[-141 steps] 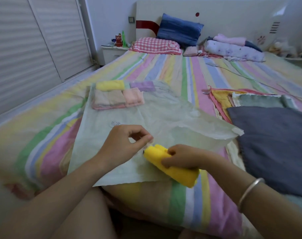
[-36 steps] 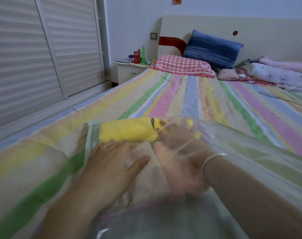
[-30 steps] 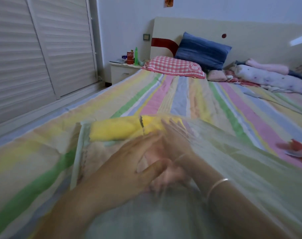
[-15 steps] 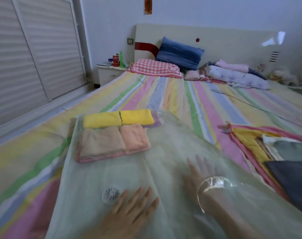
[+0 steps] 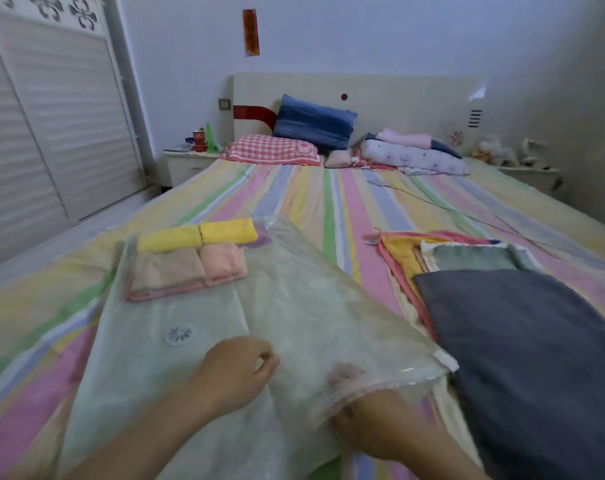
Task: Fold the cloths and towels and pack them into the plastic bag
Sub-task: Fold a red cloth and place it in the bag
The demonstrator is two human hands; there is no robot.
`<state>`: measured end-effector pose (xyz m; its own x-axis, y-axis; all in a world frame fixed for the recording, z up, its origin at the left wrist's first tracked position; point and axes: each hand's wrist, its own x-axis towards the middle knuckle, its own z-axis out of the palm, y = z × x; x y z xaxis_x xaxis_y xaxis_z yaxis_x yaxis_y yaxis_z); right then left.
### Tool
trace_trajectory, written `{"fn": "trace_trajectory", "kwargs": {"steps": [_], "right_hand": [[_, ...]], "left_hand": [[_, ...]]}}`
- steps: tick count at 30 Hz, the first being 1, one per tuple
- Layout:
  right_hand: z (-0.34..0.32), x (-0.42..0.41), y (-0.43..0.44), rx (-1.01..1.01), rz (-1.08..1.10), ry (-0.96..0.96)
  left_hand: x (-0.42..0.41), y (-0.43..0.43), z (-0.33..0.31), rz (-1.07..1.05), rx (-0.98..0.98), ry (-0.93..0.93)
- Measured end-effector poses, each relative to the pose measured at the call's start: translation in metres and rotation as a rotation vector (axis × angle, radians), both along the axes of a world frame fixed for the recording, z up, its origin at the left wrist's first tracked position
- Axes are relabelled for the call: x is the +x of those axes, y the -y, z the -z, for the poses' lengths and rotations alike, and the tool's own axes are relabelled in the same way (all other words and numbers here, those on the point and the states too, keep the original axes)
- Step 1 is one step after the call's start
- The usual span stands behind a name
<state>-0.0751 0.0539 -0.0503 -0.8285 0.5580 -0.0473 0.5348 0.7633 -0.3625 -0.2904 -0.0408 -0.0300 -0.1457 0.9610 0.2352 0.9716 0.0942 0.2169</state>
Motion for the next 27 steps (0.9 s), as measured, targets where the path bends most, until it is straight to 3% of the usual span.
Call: {"fn": "trace_trajectory", "kwargs": {"steps": [3, 7, 11, 14, 17, 24, 27], "right_hand": [[-0.023, 0.036, 0.008, 0.009, -0.033, -0.035], [-0.048, 0.088, 0.006, 0.058, 0.183, -0.168], [-0.050, 0.141, -0.003, 0.234, 0.318, -0.187], [-0.041, 0.178, -0.013, 0.266, 0.322, 0.037], [-0.033, 0.195, -0.019, 0.285, 0.275, 0.199], [-0.038, 0.204, -0.033, 0.225, 0.428, -0.013], [-0.040, 0.207, -0.039, 0.108, 0.501, -0.049]], "left_hand": [[0.058, -0.028, -0.012, 0.109, 0.058, 0.154], [0.132, -0.056, -0.014, 0.240, 0.006, 0.199], [0.174, -0.074, -0.002, 0.239, -0.041, 0.018], [0.194, -0.079, 0.008, 0.169, 0.001, -0.234], [0.201, -0.085, 0.009, 0.142, -0.035, -0.359], [0.196, -0.094, 0.012, 0.264, -0.030, -0.455], [0.195, -0.080, 0.010, 0.362, -0.025, -0.469]]}}
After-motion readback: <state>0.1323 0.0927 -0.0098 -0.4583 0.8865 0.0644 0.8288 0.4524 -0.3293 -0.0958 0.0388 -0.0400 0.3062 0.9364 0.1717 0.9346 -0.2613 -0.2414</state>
